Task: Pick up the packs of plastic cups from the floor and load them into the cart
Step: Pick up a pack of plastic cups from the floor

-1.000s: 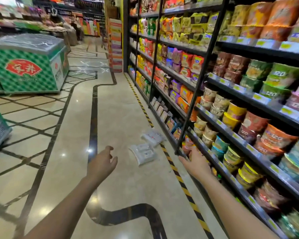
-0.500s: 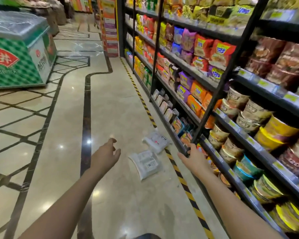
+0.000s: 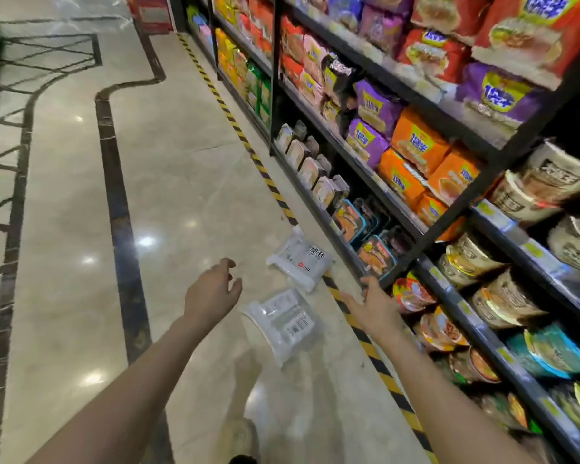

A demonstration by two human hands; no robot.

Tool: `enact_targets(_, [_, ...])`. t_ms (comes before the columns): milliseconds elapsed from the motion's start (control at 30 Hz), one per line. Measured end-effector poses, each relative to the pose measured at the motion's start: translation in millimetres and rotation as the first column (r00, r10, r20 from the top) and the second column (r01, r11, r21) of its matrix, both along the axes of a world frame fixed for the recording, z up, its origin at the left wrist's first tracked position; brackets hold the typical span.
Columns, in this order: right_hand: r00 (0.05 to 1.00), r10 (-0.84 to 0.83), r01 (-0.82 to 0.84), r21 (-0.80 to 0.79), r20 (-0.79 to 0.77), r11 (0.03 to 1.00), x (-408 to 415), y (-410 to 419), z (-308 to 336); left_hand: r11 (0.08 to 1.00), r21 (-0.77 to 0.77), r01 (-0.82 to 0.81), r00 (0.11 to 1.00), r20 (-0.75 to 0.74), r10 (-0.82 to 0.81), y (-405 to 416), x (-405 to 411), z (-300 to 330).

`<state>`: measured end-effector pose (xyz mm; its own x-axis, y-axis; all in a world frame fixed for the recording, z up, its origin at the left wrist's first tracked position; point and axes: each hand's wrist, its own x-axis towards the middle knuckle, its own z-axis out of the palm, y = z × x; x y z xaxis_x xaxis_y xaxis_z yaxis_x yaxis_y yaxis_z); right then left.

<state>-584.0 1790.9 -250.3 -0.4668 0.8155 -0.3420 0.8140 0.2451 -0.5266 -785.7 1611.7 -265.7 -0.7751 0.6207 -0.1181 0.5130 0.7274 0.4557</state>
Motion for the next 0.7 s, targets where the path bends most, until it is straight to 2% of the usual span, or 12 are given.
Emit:
enact_targets(133, [0.991, -0.129, 0.122, -0.147, -0.039, 0.982, -43, 32, -57, 0.998, -0.055, 0.027, 0.998, 0.062, -0.023, 41, -40, -54])
enact_targets(267, [0.976, -0.215, 0.206, -0.229, -0.016, 0.951, -70, 58, -142, 0.994, -0.100, 0.043, 0.991, 0.130, -0.030, 73, -69, -136])
enact_targets(533, [0.931, -0.357, 0.360, -0.344, 0.075, 0.867, -86, 90, -408, 0.983, -0.150, 0.104, 0.982, 0.171, -0.078, 137, -109, -391])
enact_targets(700, [0.855, -0.499, 0.509, -0.425, 0.143, 0.749, -79, 90, -562, 0.975, -0.171, 0.140, 0.977, 0.185, -0.108, 165, -115, -541])
